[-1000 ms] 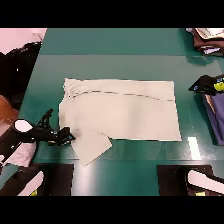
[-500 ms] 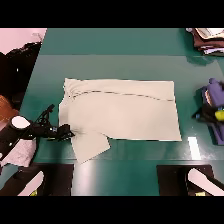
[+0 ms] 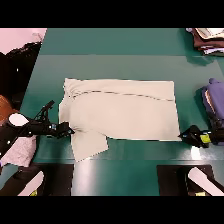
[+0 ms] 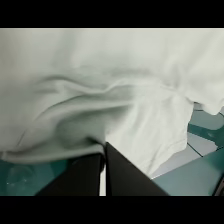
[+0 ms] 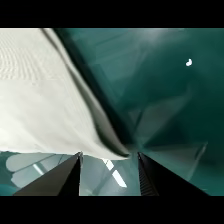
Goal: Fold the shirts.
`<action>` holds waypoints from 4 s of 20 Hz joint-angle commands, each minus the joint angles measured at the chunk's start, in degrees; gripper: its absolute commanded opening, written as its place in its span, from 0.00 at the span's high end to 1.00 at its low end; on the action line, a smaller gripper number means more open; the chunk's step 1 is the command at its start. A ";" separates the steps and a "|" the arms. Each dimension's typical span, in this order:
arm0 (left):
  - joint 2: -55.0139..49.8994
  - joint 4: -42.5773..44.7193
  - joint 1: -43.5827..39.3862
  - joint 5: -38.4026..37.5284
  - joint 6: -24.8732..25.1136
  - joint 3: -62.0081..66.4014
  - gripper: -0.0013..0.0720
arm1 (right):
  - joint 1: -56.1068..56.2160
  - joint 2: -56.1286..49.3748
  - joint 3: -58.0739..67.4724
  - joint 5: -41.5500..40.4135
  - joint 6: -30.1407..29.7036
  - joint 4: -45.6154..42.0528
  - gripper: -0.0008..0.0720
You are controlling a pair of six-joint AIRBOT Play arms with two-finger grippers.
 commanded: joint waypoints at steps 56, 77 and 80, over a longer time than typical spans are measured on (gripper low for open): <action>-28.76 1.77 -6.32 0.28 -0.17 41.38 0.95 | 11.17 -35.17 34.51 3.41 -7.37 13.73 0.29; -57.18 1.55 -37.13 6.84 -6.03 65.20 0.95 | 30.23 -13.25 52.85 5.77 -0.94 22.91 0.97; -57.20 1.53 -37.13 6.40 -6.01 65.20 0.95 | 35.89 -15.02 59.32 5.86 -0.39 22.93 0.97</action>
